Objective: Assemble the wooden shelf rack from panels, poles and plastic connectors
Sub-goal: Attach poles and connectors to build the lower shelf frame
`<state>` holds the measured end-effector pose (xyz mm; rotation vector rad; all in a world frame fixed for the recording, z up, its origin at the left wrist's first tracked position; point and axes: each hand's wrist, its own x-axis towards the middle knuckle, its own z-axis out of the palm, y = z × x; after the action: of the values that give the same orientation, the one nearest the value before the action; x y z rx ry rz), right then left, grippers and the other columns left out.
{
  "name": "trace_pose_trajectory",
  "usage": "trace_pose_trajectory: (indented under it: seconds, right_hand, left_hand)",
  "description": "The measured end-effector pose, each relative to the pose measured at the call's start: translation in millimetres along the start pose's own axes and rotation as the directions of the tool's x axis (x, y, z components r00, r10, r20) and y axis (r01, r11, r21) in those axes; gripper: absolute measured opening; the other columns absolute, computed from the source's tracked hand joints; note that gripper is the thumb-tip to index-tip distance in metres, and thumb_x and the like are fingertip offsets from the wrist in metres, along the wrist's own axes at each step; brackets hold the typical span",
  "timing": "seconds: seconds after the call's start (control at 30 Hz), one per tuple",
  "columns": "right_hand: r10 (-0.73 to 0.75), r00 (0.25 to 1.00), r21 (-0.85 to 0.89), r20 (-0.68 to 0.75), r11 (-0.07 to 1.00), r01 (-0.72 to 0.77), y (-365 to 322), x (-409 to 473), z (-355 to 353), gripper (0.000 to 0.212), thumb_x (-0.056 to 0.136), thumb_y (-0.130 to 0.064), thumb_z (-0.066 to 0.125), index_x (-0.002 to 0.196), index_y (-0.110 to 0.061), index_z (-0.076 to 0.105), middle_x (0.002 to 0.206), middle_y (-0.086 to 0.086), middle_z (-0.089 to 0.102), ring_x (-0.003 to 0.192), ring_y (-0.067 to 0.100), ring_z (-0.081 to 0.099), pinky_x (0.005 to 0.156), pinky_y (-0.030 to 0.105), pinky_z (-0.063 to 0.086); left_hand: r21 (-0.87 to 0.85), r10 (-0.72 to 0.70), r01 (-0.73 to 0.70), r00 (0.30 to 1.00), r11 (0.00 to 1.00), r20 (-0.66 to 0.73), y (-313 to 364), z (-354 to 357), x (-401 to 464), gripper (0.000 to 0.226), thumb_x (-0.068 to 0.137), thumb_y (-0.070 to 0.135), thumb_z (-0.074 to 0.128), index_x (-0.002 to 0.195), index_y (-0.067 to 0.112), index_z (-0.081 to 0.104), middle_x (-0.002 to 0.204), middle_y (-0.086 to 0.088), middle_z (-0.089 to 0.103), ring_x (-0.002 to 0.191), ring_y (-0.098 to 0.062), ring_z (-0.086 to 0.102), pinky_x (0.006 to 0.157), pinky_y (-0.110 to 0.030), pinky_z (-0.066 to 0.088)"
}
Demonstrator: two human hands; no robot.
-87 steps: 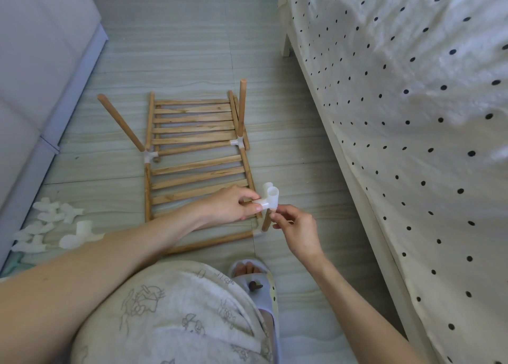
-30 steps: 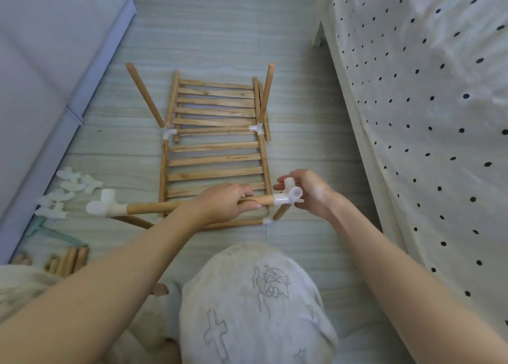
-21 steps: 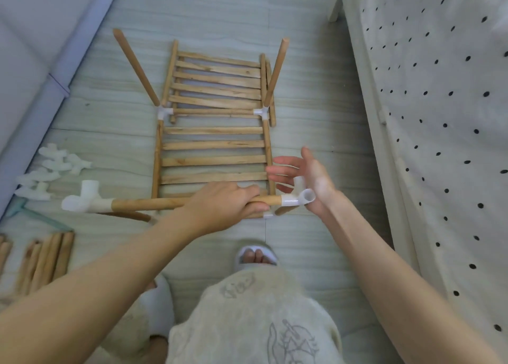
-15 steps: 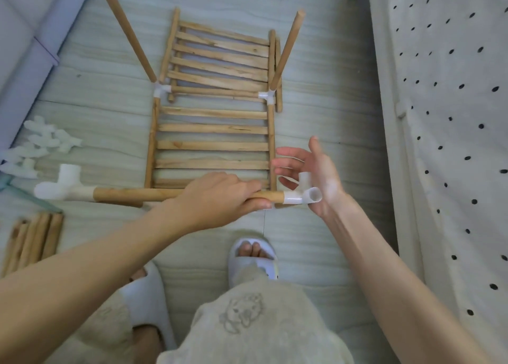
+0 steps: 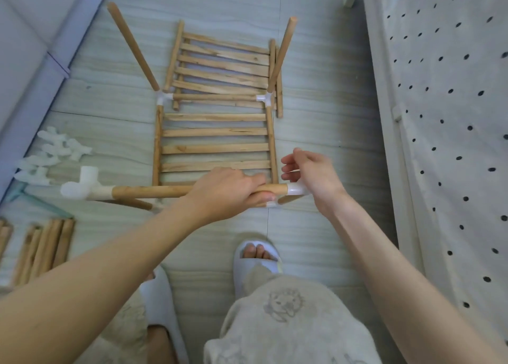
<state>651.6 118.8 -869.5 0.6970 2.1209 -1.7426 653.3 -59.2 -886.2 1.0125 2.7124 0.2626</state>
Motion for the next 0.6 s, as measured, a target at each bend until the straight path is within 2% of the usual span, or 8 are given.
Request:
trace_pose_trajectory:
  seconds: [0.17, 0.27, 0.33, 0.4, 0.43, 0.5, 0.6]
  right_hand:
    - [-0.004, 0.996, -0.096, -0.090, 0.995, -0.005, 5.9, 8.7, 8.9, 0.045, 0.101, -0.034, 0.032, 0.075, -0.013, 0.061, 0.064, -0.002, 0.059, 0.056, 0.010, 0.056, 0.058, 0.022, 0.044]
    - [0.013, 0.997, -0.142, -0.081, 0.990, -0.024, -0.2, 11.9, 11.6, 0.047, 0.101, -0.036, 0.030, 0.074, -0.014, 0.061, 0.065, 0.000, 0.060, 0.060, 0.013, 0.057, 0.061, 0.026, 0.045]
    - [0.024, 0.998, -0.169, -0.059, 0.985, -0.034, -4.1, 8.6, 11.0, 0.046, 0.101, -0.035, 0.031, 0.080, -0.010, 0.063, 0.068, 0.002, 0.061, 0.064, 0.015, 0.059, 0.068, 0.029, 0.049]
    - [0.004, 0.999, -0.272, -0.048, 0.962, -0.017, -9.1, 4.0, 9.4, 0.043, 0.101, -0.032, 0.032, 0.082, -0.009, 0.063, 0.074, 0.004, 0.064, 0.077, 0.022, 0.062, 0.082, 0.037, 0.051]
    - [-0.018, 0.999, -0.377, -0.041, 0.926, 0.001, -12.3, 2.2, 8.3, 0.042, 0.100, -0.031, 0.032, 0.083, -0.008, 0.063, 0.080, 0.007, 0.066, 0.085, 0.026, 0.062, 0.088, 0.039, 0.049]
    - [-0.077, 0.996, -0.604, -0.046, 0.796, 0.034, -21.1, -2.7, 6.3, 0.039, 0.098, -0.030, 0.033, 0.088, -0.007, 0.063, 0.096, 0.012, 0.067, 0.097, 0.031, 0.059, 0.089, 0.040, 0.047]
    - [-0.270, 0.959, -0.787, -0.087, 0.609, 0.101, -37.1, -15.7, 9.0, 0.033, 0.096, -0.029, 0.036, 0.080, -0.010, 0.058, 0.097, 0.014, 0.061, 0.098, 0.035, 0.055, 0.085, 0.042, 0.046]
  left_hand:
    - [-0.015, 0.022, -0.022, 1.000, 1.000, -0.017, -4.0, 3.0, 0.6, 0.035, 0.091, 0.061, 0.023, 0.085, 0.029, 0.033, 0.053, 0.011, 0.034, 0.046, -0.003, 0.031, 0.045, -0.023, 0.019]
    - [-0.021, 0.009, -0.009, 1.000, 1.000, 0.022, -6.7, -4.5, 2.9, 0.035, 0.092, 0.060, 0.024, 0.086, 0.027, 0.035, 0.056, 0.012, 0.036, 0.048, -0.004, 0.033, 0.047, -0.026, 0.021]
    - [-0.031, -0.011, 0.013, 0.997, 0.999, 0.082, -3.4, -9.1, 3.4, 0.034, 0.093, 0.059, 0.026, 0.088, 0.027, 0.036, 0.062, 0.012, 0.041, 0.055, -0.012, 0.040, 0.053, -0.029, 0.026]
    - [-0.093, -0.038, 0.056, 0.982, 0.994, 0.184, 0.7, -14.8, 4.1, 0.031, 0.095, 0.056, 0.029, 0.089, 0.027, 0.039, 0.078, 0.008, 0.050, 0.070, -0.015, 0.048, 0.060, -0.030, 0.031]
    - [-0.143, -0.050, 0.084, 0.973, 0.986, 0.226, 1.6, -19.2, 4.0, 0.029, 0.095, 0.053, 0.032, 0.089, 0.026, 0.041, 0.086, 0.007, 0.052, 0.078, -0.016, 0.050, 0.064, -0.030, 0.033]
    - [-0.201, -0.074, 0.133, 0.958, 0.971, 0.278, -2.1, -33.4, 0.4, 0.029, 0.096, 0.047, 0.037, 0.092, 0.023, 0.051, 0.095, 0.003, 0.055, 0.091, -0.019, 0.053, 0.072, -0.033, 0.040]
    - [-0.142, -0.145, 0.207, 0.923, 0.968, 0.355, -22.9, -71.5, -10.6, 0.035, 0.098, 0.041, 0.040, 0.112, 0.017, 0.061, 0.110, -0.003, 0.061, 0.101, -0.023, 0.055, 0.084, -0.033, 0.043]
